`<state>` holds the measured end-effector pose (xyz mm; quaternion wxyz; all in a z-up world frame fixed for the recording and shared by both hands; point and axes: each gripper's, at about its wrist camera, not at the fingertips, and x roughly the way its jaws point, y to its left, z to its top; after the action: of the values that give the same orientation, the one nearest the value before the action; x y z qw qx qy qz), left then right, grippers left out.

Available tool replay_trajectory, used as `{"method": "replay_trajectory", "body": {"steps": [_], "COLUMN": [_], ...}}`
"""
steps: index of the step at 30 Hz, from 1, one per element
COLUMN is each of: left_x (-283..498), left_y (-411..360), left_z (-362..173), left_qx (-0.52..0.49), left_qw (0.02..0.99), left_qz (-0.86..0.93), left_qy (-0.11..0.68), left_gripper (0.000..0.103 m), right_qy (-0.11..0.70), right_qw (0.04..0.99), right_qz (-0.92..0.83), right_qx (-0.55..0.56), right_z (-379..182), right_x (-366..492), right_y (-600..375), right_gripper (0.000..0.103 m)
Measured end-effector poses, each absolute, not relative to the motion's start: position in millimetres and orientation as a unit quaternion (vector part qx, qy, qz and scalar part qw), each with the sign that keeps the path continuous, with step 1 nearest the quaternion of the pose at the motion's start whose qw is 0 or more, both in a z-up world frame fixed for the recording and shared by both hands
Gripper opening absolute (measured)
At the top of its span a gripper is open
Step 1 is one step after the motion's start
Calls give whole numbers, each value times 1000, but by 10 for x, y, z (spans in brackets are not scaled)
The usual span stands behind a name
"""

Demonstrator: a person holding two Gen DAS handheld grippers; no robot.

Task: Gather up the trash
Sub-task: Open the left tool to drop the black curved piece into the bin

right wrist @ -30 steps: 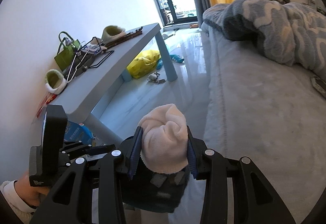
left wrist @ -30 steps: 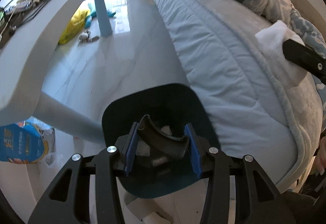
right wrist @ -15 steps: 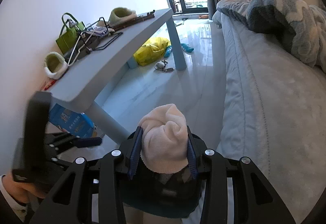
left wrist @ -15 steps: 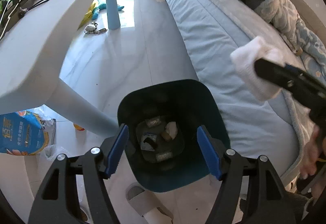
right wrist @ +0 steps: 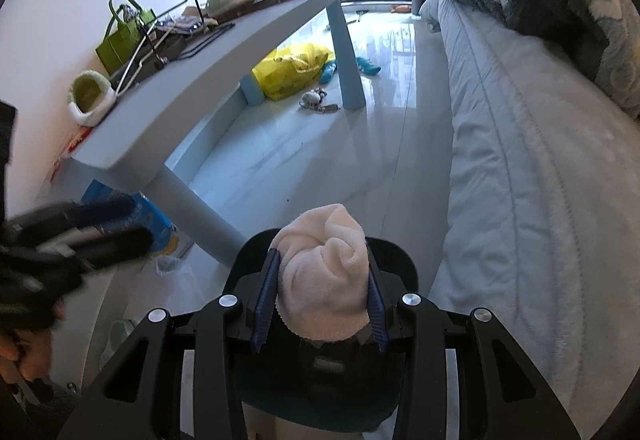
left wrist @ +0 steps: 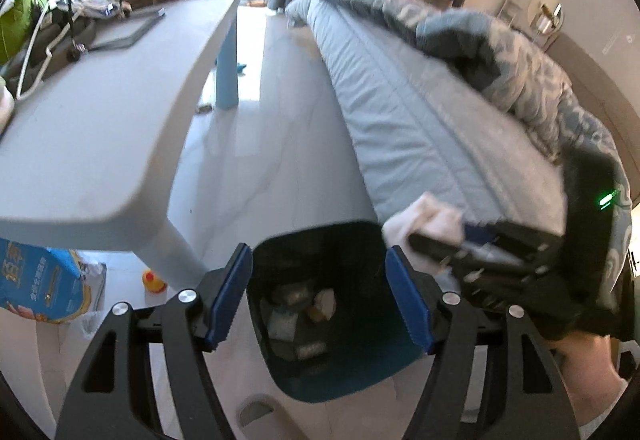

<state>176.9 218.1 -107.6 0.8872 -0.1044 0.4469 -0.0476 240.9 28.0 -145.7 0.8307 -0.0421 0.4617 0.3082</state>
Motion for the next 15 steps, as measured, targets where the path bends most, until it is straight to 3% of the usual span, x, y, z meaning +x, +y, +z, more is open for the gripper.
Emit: {"method": "replay_trajectory", "body": {"steps": [15], "left_x": [1680], "left_y": [2204], "left_z": [-629], "left_qx": [-127], "left_qw": [916], "left_qz": [-72], "left_qy": [374], "left_gripper": [57], "right_qy": [514], "right_qw": [796], "right_qz": [307], "right_qx": [-89], "right_z": [-1873], "right_x": [2330], "right_y": [460], "right_gripper": [42]}}
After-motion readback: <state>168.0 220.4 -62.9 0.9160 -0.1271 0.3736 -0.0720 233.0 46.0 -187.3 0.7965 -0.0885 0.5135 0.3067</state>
